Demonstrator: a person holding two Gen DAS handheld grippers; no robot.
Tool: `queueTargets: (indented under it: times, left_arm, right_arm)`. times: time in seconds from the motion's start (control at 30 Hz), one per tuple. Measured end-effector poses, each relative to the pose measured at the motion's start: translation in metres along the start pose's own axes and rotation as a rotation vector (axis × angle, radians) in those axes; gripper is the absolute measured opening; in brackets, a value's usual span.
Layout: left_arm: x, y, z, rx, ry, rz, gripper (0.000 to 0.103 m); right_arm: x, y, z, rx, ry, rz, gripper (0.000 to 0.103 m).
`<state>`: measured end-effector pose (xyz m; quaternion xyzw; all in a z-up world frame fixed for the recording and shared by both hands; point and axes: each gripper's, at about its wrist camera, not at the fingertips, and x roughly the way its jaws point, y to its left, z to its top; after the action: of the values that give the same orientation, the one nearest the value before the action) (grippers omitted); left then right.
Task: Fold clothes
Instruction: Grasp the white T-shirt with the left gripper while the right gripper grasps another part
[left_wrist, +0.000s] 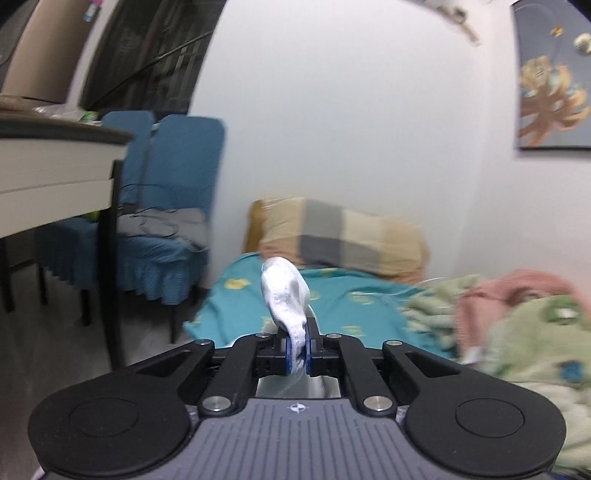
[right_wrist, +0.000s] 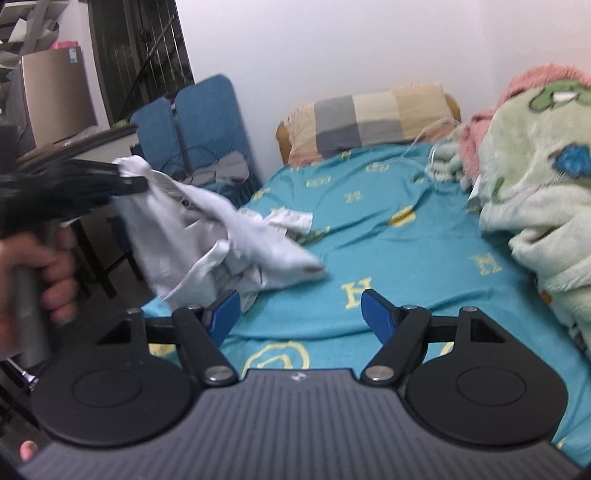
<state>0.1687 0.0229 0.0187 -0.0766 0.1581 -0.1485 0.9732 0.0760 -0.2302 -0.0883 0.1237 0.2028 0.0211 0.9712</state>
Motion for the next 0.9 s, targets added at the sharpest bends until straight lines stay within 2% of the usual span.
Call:
queueTargets:
  times: [0.1, 0.13, 0.23, 0.3, 0.4, 0.57, 0.8, 0.9]
  left_arm:
    - [-0.046, -0.005, 0.002, -0.007, 0.01, -0.051, 0.005]
    - [-0.059, -0.005, -0.001, -0.003, 0.012, -0.057, 0.005]
    - [-0.086, 0.001, -0.014, -0.003, 0.048, -0.052, 0.005]
    - [-0.091, 0.006, -0.018, -0.018, 0.076, -0.037, 0.005]
    - [-0.093, 0.017, -0.018, -0.069, 0.082, -0.034, 0.005]
    - [-0.094, 0.036, -0.016, -0.141, 0.066, -0.055, 0.005]
    - [-0.085, 0.062, -0.018, -0.214, 0.064, -0.049, 0.006]
    - [-0.08, 0.072, -0.019, -0.238, 0.06, -0.041, 0.006]
  right_arm:
    - [-0.006, 0.002, 0.001, -0.009, -0.029, -0.004, 0.072]
    - [-0.01, 0.005, 0.001, -0.019, -0.035, -0.001, 0.063]
    - [-0.021, 0.013, -0.001, -0.046, -0.044, 0.023, 0.047]
    - [-0.028, 0.02, -0.004, -0.057, -0.04, 0.066, 0.044]
    - [-0.031, 0.034, -0.006, -0.062, -0.016, 0.155, 0.044]
    - [0.003, 0.058, -0.007, 0.02, 0.116, 0.234, 0.044]
    - [0.083, 0.09, -0.029, 0.04, 0.197, 0.14, 0.045]
    - [0.11, 0.088, -0.032, 0.125, 0.201, 0.113, 0.048]
